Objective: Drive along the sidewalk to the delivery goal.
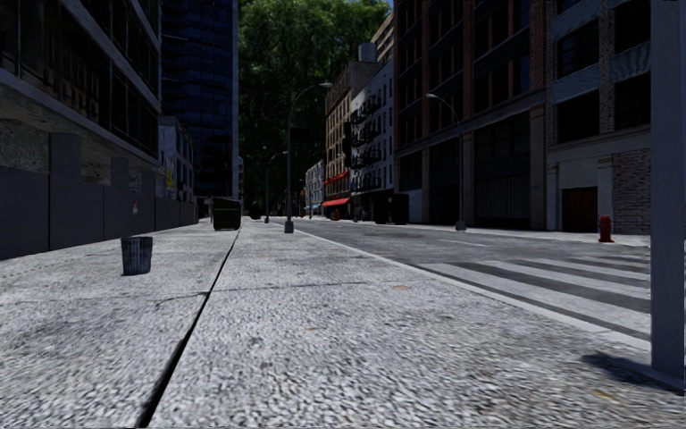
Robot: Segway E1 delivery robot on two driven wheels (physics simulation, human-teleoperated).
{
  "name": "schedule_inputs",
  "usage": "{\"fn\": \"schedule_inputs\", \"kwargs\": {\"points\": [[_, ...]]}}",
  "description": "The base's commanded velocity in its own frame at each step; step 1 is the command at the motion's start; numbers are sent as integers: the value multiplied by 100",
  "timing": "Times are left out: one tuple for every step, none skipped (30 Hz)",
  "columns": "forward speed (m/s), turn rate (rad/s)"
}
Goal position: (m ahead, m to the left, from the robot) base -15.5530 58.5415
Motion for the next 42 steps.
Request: {"fn": "schedule_inputs", "kwargs": {"points": [[152, 104], [152, 104], [152, 104], [152, 104], [152, 104], [152, 104], [152, 104], [152, 104], [152, 104], [152, 104], [152, 104], [152, 104], [152, 104], [152, 104], [152, 104], [152, 104], [152, 104], [152, 104], [152, 104], [152, 104], [152, 104], [152, 104], [152, 104], [152, 104], [152, 104], [152, 104], [152, 104], [152, 104], [152, 104], [152, 104], [152, 104], [152, 104], [152, 104], [152, 104], [152, 104], [152, 104], [152, 104], [152, 104], [153, 104], [153, 104], [153, 104], [153, 104]]}}
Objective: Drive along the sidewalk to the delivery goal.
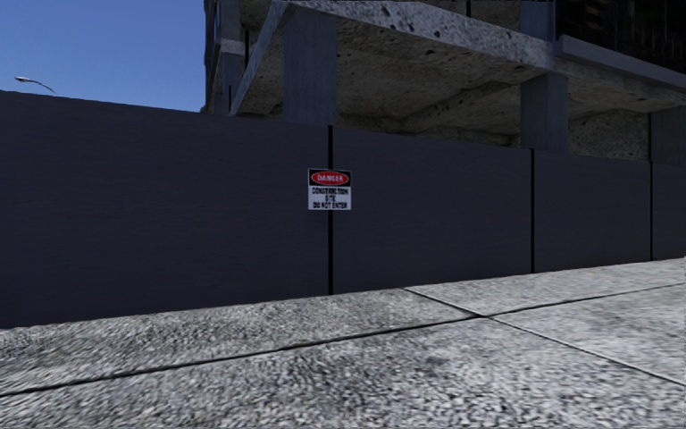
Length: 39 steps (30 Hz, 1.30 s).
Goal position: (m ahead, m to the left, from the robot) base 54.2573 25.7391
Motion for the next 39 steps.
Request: {"fn": "schedule_inputs", "kwargs": {"points": [[153, 104], [153, 104], [153, 104], [153, 104], [153, 104], [153, 104], [153, 104], [153, 104], [153, 104], [153, 104], [153, 104], [153, 104], [153, 104], [153, 104], [153, 104], [153, 104], [153, 104], [153, 104], [153, 104], [153, 104], [153, 104], [153, 104], [153, 104], [153, 104], [153, 104], [153, 104], [153, 104], [153, 104], [153, 104], [153, 104], [153, 104], [153, 104], [153, 104], [153, 104], [153, 104], [153, 104], [153, 104], [153, 104], [153, 104]]}}
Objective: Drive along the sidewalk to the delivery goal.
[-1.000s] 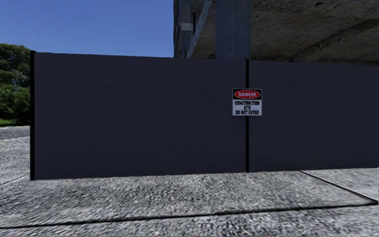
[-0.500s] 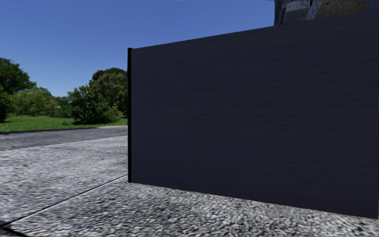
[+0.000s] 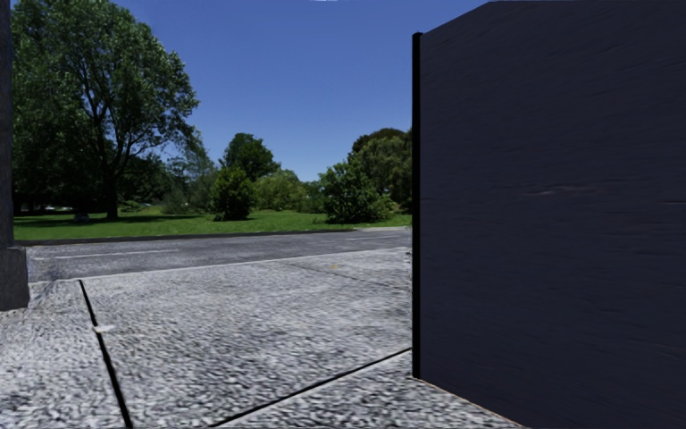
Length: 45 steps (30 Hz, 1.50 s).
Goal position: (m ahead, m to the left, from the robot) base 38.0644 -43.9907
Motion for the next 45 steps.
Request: {"fn": "schedule_inputs", "kwargs": {"points": [[153, 103], [153, 103], [153, 94], [153, 92], [153, 92], [153, 98], [153, 101], [153, 102], [153, 102], [153, 86], [151, 0], [149, 0], [149, 0], [148, 0], [139, 0], [139, 0], [134, -35], [133, -64], [132, -78], [132, -78], [132, -81], [132, -82], [132, -82], [132, -82], [132, -82], [132, -82], [132, -82], [132, -82], [132, -82], [132, -82], [132, -82], [132, -82], [132, -82], [132, -82], [132, -82], [134, -82], [134, -82], [134, -82], [134, -82], [134, -82], [134, -82], [134, -82], [134, -82], [134, -82], [134, -82]]}}
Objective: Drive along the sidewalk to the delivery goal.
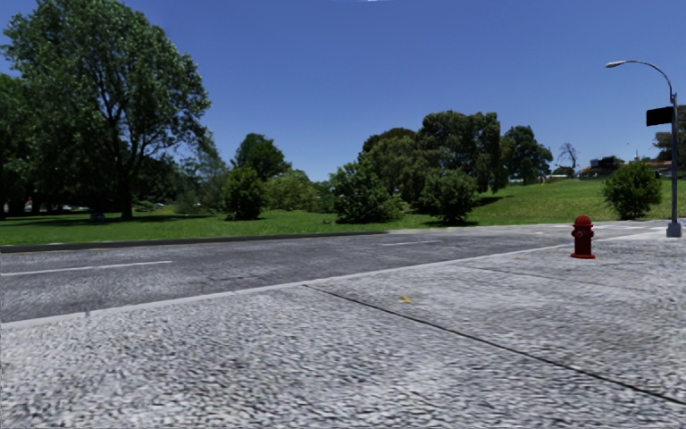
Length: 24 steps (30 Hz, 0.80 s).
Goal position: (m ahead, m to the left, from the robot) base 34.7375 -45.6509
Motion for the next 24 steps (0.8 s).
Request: {"fn": "schedule_inputs", "kwargs": {"points": [[134, -82], [134, -82], [134, -82], [134, -82], [134, -82], [134, -82], [134, -82], [135, -82], [135, -82], [145, -82], [200, -82], [200, -82], [200, -82], [200, -82], [200, -82], [200, -82], [200, -82], [200, -82], [200, -82], [200, -82], [200, -82], [200, -82], [200, -82], [200, -82]]}}
